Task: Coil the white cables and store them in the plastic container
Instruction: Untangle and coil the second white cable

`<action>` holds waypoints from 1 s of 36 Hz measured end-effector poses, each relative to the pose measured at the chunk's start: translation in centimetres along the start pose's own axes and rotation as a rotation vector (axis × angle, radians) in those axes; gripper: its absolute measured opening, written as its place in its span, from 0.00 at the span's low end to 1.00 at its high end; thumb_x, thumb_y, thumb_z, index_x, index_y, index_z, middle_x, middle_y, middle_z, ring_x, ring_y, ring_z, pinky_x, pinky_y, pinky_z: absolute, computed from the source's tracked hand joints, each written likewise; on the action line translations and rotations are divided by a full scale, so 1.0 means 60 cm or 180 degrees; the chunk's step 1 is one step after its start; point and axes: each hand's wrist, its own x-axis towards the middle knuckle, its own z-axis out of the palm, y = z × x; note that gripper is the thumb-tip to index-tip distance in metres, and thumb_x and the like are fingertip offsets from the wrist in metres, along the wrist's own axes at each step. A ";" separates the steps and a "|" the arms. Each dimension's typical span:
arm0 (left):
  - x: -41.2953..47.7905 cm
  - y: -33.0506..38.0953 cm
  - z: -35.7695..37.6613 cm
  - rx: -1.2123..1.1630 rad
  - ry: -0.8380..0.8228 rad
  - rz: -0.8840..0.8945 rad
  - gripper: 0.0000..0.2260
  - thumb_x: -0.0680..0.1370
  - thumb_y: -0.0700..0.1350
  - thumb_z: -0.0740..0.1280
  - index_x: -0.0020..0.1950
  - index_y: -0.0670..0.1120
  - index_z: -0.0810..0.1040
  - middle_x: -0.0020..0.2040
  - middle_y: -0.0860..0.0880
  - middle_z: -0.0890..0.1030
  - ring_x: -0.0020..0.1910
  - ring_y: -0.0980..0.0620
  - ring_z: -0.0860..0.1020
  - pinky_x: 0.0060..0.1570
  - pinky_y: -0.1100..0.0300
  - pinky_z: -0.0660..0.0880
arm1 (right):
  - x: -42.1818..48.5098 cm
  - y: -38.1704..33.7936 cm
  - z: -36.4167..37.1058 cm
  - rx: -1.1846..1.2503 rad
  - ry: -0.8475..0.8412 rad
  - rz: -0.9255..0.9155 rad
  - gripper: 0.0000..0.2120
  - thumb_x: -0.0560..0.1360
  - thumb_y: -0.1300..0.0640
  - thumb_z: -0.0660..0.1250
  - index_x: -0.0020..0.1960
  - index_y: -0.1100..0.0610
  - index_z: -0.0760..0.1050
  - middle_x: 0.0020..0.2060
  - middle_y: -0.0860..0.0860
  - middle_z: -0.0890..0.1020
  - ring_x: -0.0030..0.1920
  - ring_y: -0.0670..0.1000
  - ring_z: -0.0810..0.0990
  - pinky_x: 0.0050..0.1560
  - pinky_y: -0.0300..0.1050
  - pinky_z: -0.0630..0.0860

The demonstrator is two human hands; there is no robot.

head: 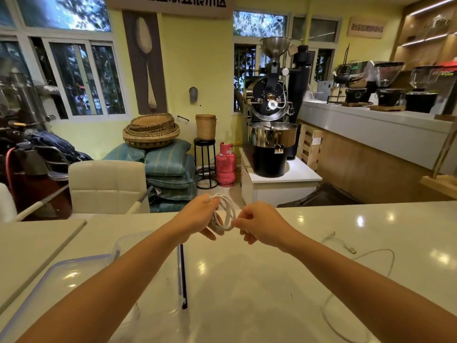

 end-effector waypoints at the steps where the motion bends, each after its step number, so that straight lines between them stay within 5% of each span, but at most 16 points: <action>1: 0.000 -0.001 0.001 0.0028 -0.0006 -0.0016 0.12 0.81 0.46 0.50 0.42 0.47 0.69 0.34 0.45 0.78 0.26 0.55 0.79 0.25 0.64 0.76 | 0.000 0.001 0.002 -0.0030 -0.0026 0.0004 0.09 0.75 0.55 0.63 0.44 0.61 0.77 0.28 0.48 0.76 0.27 0.44 0.75 0.30 0.33 0.74; 6: 0.001 -0.008 0.005 0.0219 -0.0046 -0.0092 0.12 0.81 0.47 0.49 0.51 0.42 0.69 0.32 0.43 0.78 0.22 0.55 0.79 0.21 0.65 0.74 | -0.008 0.001 0.001 -0.0074 -0.0066 -0.0329 0.06 0.75 0.57 0.63 0.46 0.51 0.66 0.27 0.47 0.75 0.24 0.43 0.72 0.21 0.28 0.69; 14: -0.003 -0.007 0.004 0.0576 -0.0099 -0.0037 0.14 0.80 0.47 0.50 0.39 0.45 0.67 0.27 0.45 0.76 0.17 0.56 0.75 0.17 0.67 0.69 | -0.018 0.000 -0.015 0.0450 -0.0469 -0.0634 0.09 0.74 0.61 0.62 0.38 0.51 0.73 0.24 0.46 0.75 0.21 0.40 0.72 0.25 0.29 0.71; 21: -0.009 -0.009 -0.007 0.0151 -0.0316 -0.0139 0.14 0.80 0.48 0.52 0.38 0.43 0.68 0.22 0.49 0.75 0.18 0.55 0.74 0.17 0.66 0.68 | -0.022 0.012 -0.044 0.1912 -0.1508 -0.0567 0.10 0.67 0.66 0.64 0.46 0.58 0.78 0.36 0.49 0.86 0.40 0.49 0.84 0.43 0.38 0.80; 29: -0.019 -0.002 0.007 0.0265 -0.0552 0.0027 0.14 0.80 0.48 0.52 0.38 0.44 0.67 0.29 0.45 0.74 0.19 0.55 0.74 0.18 0.67 0.69 | -0.020 0.017 -0.046 0.1611 -0.0828 -0.0835 0.13 0.71 0.66 0.66 0.37 0.50 0.83 0.31 0.44 0.81 0.33 0.39 0.77 0.36 0.30 0.75; 33: -0.016 0.006 0.015 0.0216 -0.0474 0.0186 0.13 0.80 0.47 0.52 0.39 0.45 0.68 0.30 0.45 0.74 0.19 0.55 0.75 0.18 0.66 0.69 | -0.016 0.017 -0.032 0.1662 -0.0656 -0.0914 0.08 0.65 0.58 0.71 0.33 0.46 0.83 0.46 0.44 0.72 0.46 0.34 0.73 0.44 0.33 0.74; 36: -0.014 0.012 0.011 0.0074 -0.0411 0.0293 0.12 0.79 0.46 0.52 0.39 0.45 0.69 0.30 0.45 0.75 0.19 0.55 0.75 0.18 0.66 0.69 | -0.019 0.014 -0.028 0.1938 -0.0588 -0.0833 0.04 0.61 0.54 0.70 0.33 0.47 0.83 0.55 0.39 0.73 0.59 0.44 0.72 0.51 0.38 0.72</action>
